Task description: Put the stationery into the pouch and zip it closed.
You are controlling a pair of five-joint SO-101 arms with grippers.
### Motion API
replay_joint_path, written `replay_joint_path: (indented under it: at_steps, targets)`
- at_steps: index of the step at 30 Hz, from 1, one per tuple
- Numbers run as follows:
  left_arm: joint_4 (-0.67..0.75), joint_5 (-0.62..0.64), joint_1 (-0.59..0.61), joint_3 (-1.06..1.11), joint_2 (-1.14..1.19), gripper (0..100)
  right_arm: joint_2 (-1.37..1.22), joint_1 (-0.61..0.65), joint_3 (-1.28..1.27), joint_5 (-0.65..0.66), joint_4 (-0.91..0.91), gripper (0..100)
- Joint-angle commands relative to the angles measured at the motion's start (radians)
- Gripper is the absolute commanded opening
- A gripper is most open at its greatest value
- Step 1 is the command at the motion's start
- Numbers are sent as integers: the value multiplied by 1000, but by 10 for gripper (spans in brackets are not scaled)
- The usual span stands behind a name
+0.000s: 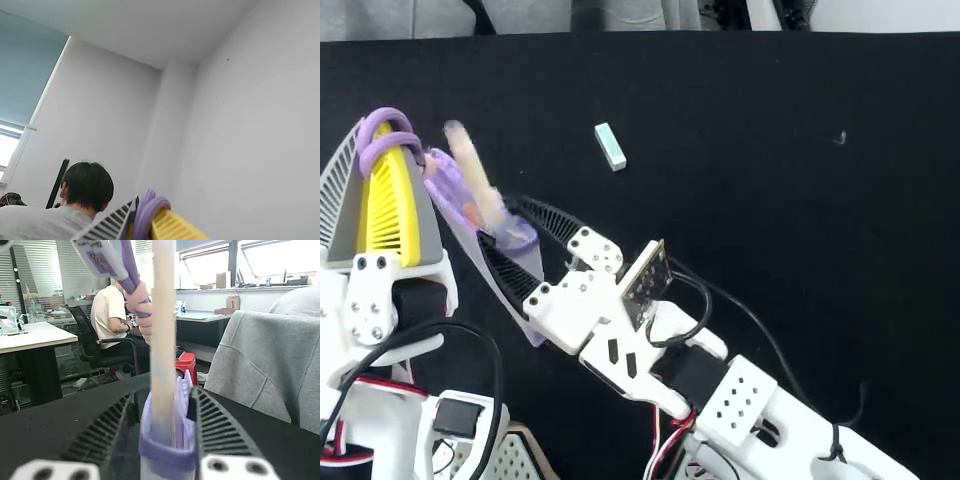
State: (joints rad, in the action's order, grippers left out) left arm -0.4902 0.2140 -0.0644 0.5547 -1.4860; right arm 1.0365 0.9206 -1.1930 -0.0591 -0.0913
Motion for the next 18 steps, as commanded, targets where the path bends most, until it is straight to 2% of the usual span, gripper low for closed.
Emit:
replay_joint_path:
  at_steps: [1, 10, 13, 18]
  targets:
    - [17, -8, -4, -2, 14, 29, -21, 9, 15, -2, 5, 191]
    - [18, -8, 1, -2, 12, 29, -18, 3, 22, 2, 5, 191]
    - [18, -11, 2, -1, 12, 29, 16, -52, 30, 51, 18, 191]
    - [18, -15, 2, 35, 11, 29, 220, -203, 145, 64, 265, 191]
